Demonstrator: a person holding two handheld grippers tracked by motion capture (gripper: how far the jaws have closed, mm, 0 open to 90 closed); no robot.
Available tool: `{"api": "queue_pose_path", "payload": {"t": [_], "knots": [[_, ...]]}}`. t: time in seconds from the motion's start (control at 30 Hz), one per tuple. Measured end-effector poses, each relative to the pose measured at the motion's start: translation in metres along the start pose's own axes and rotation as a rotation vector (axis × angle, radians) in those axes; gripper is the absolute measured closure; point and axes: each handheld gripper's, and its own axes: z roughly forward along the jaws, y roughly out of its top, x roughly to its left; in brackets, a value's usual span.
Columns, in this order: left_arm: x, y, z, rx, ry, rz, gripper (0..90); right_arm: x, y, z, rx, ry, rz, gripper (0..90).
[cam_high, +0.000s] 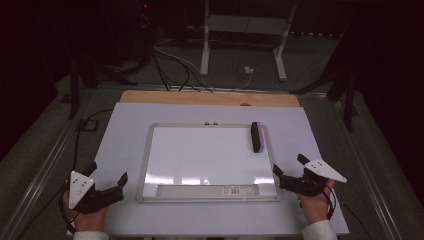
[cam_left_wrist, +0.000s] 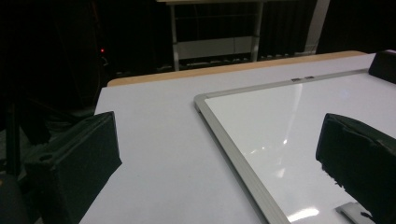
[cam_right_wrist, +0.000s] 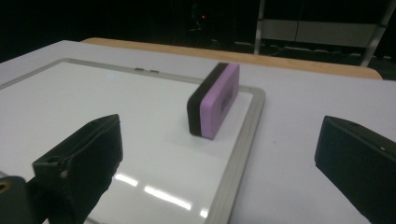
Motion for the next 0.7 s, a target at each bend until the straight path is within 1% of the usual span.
{"api": "queue_pose_path", "payload": {"t": [0.1, 0.23, 0.4, 0.5, 0.63, 0.7], "knots": [[0.001, 0.000, -0.001, -0.005, 0.002, 0.000, 0.5, -0.002, -0.006, -0.004, 0.001, 0.002, -0.008, 1.6], [0.001, 0.001, -0.002, -0.010, -0.006, -0.002, 0.5, -0.004, -0.012, -0.012, -0.026, -0.001, -0.022, 1.6], [0.001, 0.002, -0.003, -0.018, -0.018, -0.006, 0.5, -0.007, -0.012, -0.020, -0.064, -0.014, -0.040, 1.7], [0.001, 0.002, -0.003, -0.020, -0.022, -0.007, 0.5, -0.009, -0.012, -0.023, -0.070, -0.024, -0.059, 1.7], [0.001, 0.001, -0.003, -0.020, -0.023, -0.014, 0.5, -0.014, -0.013, -0.027, -0.072, -0.033, -0.065, 1.7], [0.001, 0.001, -0.003, -0.020, -0.022, -0.015, 0.6, -0.016, -0.013, -0.028, -0.075, -0.033, -0.060, 1.7]]}}
